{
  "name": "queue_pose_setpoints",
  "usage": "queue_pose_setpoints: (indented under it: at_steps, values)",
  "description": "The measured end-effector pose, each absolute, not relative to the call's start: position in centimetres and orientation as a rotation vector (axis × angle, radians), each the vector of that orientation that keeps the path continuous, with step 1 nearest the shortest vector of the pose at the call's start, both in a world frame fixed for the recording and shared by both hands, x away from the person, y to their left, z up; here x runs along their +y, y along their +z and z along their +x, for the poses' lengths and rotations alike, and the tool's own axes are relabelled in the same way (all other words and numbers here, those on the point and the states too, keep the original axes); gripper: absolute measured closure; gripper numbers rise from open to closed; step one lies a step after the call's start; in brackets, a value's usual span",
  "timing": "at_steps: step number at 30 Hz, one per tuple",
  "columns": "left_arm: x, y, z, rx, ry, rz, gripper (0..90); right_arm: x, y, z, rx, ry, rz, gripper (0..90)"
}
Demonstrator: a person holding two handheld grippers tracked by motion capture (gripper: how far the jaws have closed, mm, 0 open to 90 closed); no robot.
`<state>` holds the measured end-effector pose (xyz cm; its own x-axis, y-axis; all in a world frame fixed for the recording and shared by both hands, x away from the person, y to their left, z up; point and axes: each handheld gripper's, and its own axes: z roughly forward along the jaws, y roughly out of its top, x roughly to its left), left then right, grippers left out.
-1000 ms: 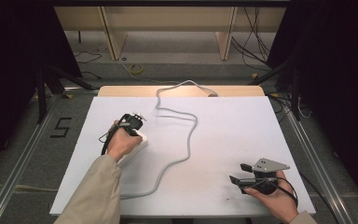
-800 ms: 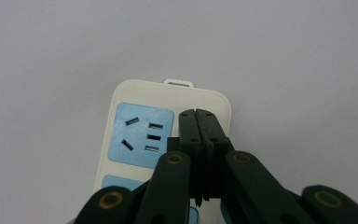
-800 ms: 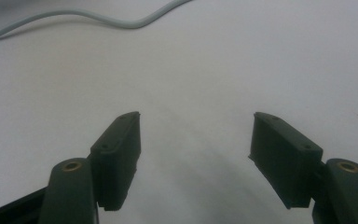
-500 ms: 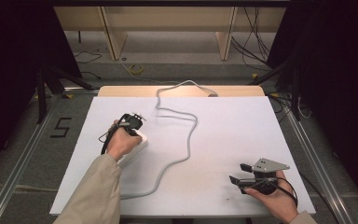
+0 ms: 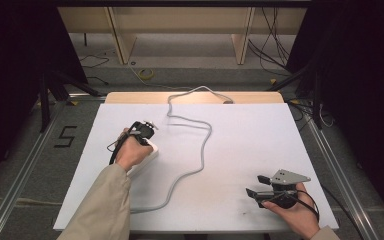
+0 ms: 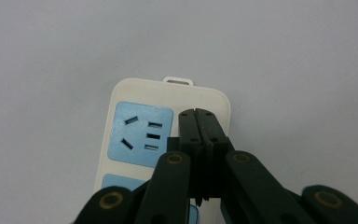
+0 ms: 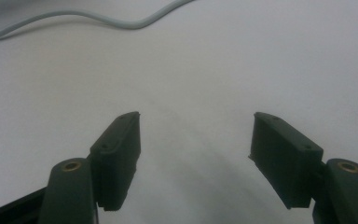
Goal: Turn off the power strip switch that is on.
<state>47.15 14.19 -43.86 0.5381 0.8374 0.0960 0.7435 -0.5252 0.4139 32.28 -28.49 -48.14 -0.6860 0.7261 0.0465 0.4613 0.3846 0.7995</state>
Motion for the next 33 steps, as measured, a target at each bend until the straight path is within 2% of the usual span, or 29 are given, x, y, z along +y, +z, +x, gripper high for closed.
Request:
queue_pose_setpoints:
  at_steps: [33]
  values:
    - [13.82, -43.94, 47.16, 1.323, 0.427, 2.478, 89.8, -28.41, -48.12, 32.24, 2.339, 1.193, 1.035, 34.0]
